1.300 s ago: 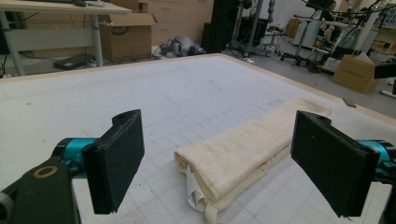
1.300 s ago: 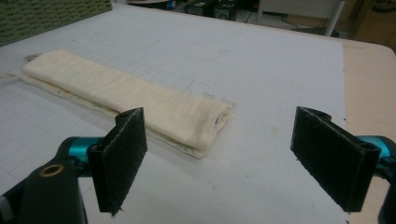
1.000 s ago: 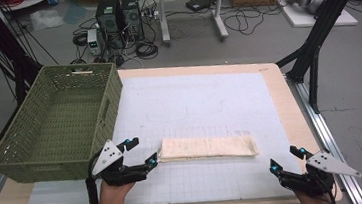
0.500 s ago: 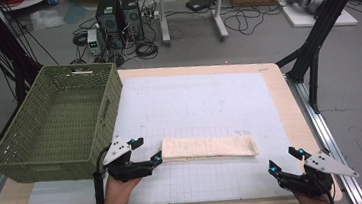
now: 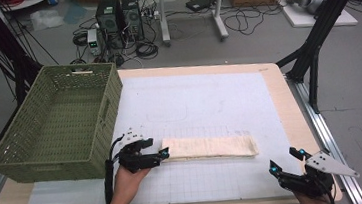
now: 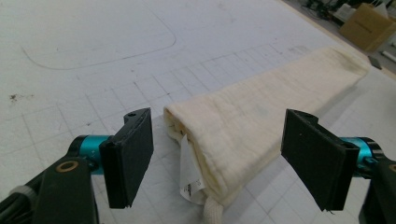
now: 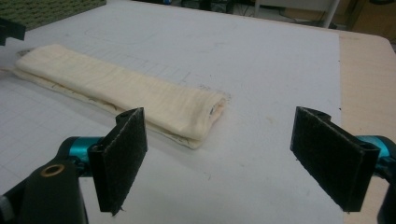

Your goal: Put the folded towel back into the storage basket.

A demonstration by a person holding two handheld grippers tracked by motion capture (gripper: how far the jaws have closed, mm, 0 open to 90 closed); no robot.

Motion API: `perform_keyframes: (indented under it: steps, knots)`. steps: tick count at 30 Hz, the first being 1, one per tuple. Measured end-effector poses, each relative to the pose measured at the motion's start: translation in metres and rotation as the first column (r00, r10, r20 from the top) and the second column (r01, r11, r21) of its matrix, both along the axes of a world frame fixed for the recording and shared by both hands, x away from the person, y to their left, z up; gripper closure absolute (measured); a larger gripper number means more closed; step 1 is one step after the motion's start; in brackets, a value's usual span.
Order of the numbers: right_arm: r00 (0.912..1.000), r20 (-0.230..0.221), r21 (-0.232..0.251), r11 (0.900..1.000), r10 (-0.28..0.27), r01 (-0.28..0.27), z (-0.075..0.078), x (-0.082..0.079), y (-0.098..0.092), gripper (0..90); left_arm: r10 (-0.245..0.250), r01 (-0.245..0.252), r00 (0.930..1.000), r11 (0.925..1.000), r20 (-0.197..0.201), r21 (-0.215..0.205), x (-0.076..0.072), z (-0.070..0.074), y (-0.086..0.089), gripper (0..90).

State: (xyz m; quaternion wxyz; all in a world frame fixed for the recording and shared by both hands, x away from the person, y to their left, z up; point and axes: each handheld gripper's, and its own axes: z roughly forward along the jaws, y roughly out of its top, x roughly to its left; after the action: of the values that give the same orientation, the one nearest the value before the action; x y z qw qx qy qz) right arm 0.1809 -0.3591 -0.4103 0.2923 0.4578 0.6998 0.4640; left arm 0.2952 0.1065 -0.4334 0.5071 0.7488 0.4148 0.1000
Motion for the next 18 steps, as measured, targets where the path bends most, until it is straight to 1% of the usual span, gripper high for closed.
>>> perform_keyframes:
  steps: [2, 3, 4, 6, 7, 8, 9, 10, 11, 12, 13, 14, 15, 16, 17, 18]
  knots:
    - [1.0000, -0.001, -0.004, 1.000, 0.003, -0.003, 0.000, 0.000, 0.000, 17.6, 0.003, -0.003, 1.0000, 0.9998, -0.004, 0.018, 0.001, -0.001, -0.003, 25.5]
    - [1.0000, -0.003, -0.005, 1.000, 0.004, -0.004, 0.000, 0.000, 0.001, 17.7, 0.011, -0.011, 0.9999, 0.9988, -0.006, 0.048, 0.002, -0.003, -0.007, 25.5]
    - [1.0000, -0.004, -0.004, 1.000, 0.007, -0.007, -0.001, 0.000, 0.001, 17.7, 0.011, -0.011, 0.9999, 0.9988, -0.006, 0.048, 0.002, -0.003, -0.007, 25.6]
    - [1.0000, -0.005, -0.007, 1.000, 0.008, -0.008, -0.001, 0.000, 0.001, 17.6, 0.013, -0.011, 0.9998, 0.9961, -0.012, 0.087, 0.003, -0.004, -0.010, 25.9]
    - [1.0000, -0.004, -0.004, 1.000, 0.007, -0.007, 0.000, 0.000, 0.002, 17.7, 0.013, -0.010, 0.9996, 0.9937, -0.026, 0.112, 0.005, -0.006, -0.012, 27.0]
    - [1.0000, -0.004, -0.004, 1.000, 0.007, -0.007, 0.000, 0.000, 0.002, 17.7, 0.013, -0.010, 0.9996, 0.9937, -0.026, 0.112, 0.005, -0.006, -0.012, 27.7]
    - [1.0000, -0.005, -0.006, 1.000, 0.008, -0.008, -0.001, 0.000, 0.002, 17.7, 0.013, -0.009, 0.9994, 0.9927, -0.032, 0.120, 0.005, -0.007, -0.013, 28.3]
    - [0.9999, -0.008, -0.006, 1.000, 0.008, -0.008, -0.001, 0.000, 0.002, 17.7, 0.004, 0.002, 0.9994, 0.9880, -0.036, 0.154, 0.006, -0.008, -0.015, 29.3]
    - [0.9999, -0.008, -0.006, 1.000, 0.009, -0.009, -0.001, 0.000, 0.002, 17.7, 0.004, 0.002, 0.9994, 0.9880, -0.036, 0.154, 0.006, -0.008, -0.015, 30.9]
    - [0.9999, -0.007, -0.007, 1.000, 0.009, -0.009, -0.001, 0.001, 0.002, 17.7, -0.004, 0.010, 0.9993, 0.9846, -0.038, 0.175, 0.006, -0.009, -0.017, 32.6]
    - [0.9999, -0.005, -0.008, 1.000, 0.009, -0.009, -0.001, 0.001, 0.002, 17.7, -0.022, 0.031, 0.9987, 0.9772, -0.045, 0.210, 0.005, -0.011, -0.019, 35.6]
    - [0.9999, -0.008, -0.006, 1.000, 0.008, -0.008, -0.001, 0.001, 0.002, 17.7, -0.022, 0.031, 0.9987, 0.9772, -0.045, 0.210, 0.005, -0.011, -0.019, 39.2]
    - [0.9999, -0.005, -0.010, 1.000, 0.010, -0.010, -0.001, 0.001, 0.003, 17.7, -0.035, 0.046, 0.9982, 0.9724, -0.048, 0.229, 0.005, -0.013, -0.021, 43.3]
    - [0.9999, -0.005, -0.010, 1.000, 0.010, -0.010, -0.001, 0.001, 0.003, 17.7, -0.046, 0.053, 0.9983, 0.9677, -0.036, 0.246, 0.004, -0.014, -0.023, 43.3]
    - [0.9999, -0.011, -0.011, 1.000, 0.011, -0.011, -0.001, 0.001, 0.003, 17.7, -0.047, 0.051, 0.9987, 0.9624, -0.021, 0.267, 0.002, -0.014, -0.024, 46.4]
    - [0.9999, -0.006, -0.013, 1.000, 0.012, -0.012, -0.001, 0.001, 0.002, 17.7, -0.047, 0.051, 0.9987, 0.9616, -0.021, 0.270, 0.002, -0.013, -0.025, 48.6]
